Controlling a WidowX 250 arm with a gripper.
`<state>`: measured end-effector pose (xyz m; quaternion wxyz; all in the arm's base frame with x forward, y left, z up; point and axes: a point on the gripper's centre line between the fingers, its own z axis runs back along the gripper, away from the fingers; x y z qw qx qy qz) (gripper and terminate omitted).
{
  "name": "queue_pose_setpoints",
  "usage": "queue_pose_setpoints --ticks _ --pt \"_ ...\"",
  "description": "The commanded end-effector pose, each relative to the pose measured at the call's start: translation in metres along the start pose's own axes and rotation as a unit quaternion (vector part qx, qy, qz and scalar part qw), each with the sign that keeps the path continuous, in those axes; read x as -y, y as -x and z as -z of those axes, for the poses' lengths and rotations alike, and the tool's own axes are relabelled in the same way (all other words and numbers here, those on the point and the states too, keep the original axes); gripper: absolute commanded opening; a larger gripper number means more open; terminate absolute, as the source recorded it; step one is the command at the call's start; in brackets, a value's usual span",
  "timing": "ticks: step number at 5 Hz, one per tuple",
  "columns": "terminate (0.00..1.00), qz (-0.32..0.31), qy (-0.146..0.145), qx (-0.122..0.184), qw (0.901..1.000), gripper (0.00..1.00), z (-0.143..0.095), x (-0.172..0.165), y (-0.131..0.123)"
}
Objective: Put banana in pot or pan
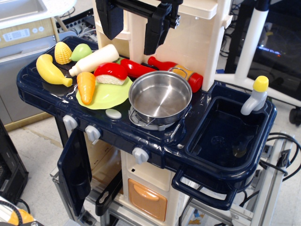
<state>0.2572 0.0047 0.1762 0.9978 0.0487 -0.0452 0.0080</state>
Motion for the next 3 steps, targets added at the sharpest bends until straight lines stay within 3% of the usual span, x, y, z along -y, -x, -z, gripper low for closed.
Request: queue_pose_setpoints --ticks 1,2,3 --pt "0.0 0.0 0.0 0.0 1.0 1.0 0.0 0.0 0.0" --pt "0.0 -0.114 0.008 0.028 0.993 1.0 0.008 -0.034 -0.007" --pt "0.0 -0.232 -0.033 0.015 0.9721 1.0 0.014 -0.05 -0.017"
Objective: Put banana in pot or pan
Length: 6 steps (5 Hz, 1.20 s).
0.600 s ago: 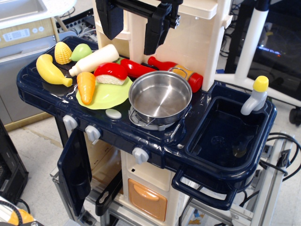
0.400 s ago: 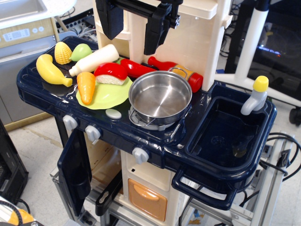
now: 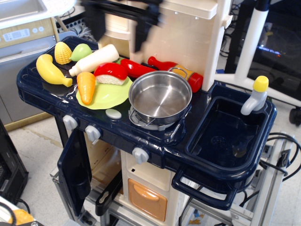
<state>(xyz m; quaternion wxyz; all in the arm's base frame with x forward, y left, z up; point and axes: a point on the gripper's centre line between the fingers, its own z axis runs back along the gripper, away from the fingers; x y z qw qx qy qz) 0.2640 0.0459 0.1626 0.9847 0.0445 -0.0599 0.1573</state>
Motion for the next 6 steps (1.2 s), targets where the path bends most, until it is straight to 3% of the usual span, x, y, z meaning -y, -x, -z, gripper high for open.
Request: queue_pose_setpoints --ticks 1,2,3,4,5,6 --pt "0.0 -0.144 -0.036 0.016 0.9887 1.0 0.016 -0.033 -0.019" --pt "0.0 -0.158 -0.025 0.028 0.9868 1.0 0.036 -0.061 -0.031" --pt "0.0 -0.098 -0.04 0.04 0.9935 1.0 0.051 -0.086 -0.029" --pt "0.0 -0.086 -0.033 0.05 0.9945 1.0 0.079 -0.12 -0.041" --pt "0.0 -0.108 -0.038 0.1 0.9884 1.0 0.098 -0.133 -0.052" --pt "0.0 -0.147 -0.027 0.103 0.9834 1.0 0.112 -0.137 -0.062"
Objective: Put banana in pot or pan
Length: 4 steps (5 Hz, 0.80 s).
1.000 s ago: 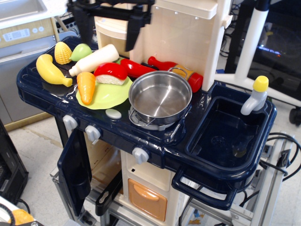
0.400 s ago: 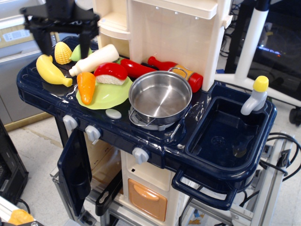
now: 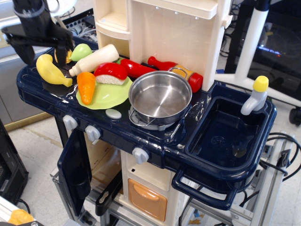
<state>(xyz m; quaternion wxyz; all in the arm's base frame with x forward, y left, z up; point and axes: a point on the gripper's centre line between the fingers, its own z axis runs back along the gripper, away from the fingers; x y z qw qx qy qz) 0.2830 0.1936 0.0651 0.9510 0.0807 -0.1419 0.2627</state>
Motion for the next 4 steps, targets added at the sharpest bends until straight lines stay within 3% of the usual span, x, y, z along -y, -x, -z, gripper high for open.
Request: queue_pose_setpoints --ticks 1,4 --pt "0.0 -0.049 0.014 -0.03 0.9982 1.0 0.006 -0.007 -0.029" --pt "0.0 -0.049 0.027 -0.049 0.9972 1.0 0.031 -0.032 -0.034"
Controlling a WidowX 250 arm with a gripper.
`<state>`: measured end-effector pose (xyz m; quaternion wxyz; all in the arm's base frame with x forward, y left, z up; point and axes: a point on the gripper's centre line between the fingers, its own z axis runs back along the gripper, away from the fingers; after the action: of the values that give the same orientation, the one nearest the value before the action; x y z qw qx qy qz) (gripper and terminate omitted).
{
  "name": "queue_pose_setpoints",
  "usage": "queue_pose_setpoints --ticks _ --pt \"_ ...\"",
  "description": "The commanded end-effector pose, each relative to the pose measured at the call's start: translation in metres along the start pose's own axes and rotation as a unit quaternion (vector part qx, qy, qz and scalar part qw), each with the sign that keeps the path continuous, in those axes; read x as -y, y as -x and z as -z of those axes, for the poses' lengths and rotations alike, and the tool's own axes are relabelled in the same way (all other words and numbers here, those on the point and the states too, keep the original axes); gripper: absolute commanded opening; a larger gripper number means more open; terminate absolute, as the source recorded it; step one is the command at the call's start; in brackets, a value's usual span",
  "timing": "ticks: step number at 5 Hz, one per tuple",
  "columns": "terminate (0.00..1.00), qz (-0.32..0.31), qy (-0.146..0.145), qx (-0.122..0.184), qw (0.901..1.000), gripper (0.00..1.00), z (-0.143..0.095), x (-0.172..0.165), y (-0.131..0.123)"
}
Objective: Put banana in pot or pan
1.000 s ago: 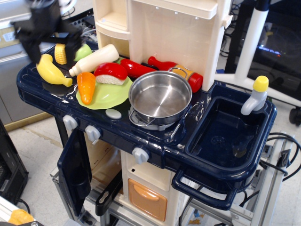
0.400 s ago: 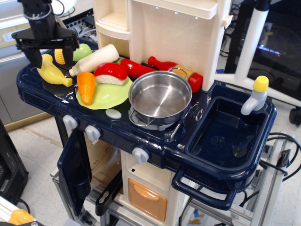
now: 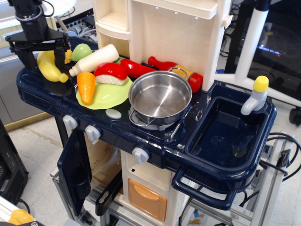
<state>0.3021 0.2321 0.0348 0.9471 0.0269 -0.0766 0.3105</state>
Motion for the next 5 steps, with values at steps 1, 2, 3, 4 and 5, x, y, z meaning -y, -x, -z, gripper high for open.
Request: queue_pose_setpoints --ticks 1,2,3,4,5 --pt "0.0 0.002 0.016 0.02 0.9997 1.0 0.001 -0.01 -0.009" --pt "0.0 -0.013 0.003 0.021 0.9997 0.0 -0.007 -0.007 -0.004" --pt "0.0 -0.008 -0.008 0.014 0.9999 0.0 -0.015 -0.009 -0.002" --pt "0.0 0.013 -0.052 -0.008 0.9985 0.0 -0.052 -0.01 0.006" --pt "0.0 0.038 -0.103 -0.009 0.9939 0.0 -0.095 0.01 0.016"
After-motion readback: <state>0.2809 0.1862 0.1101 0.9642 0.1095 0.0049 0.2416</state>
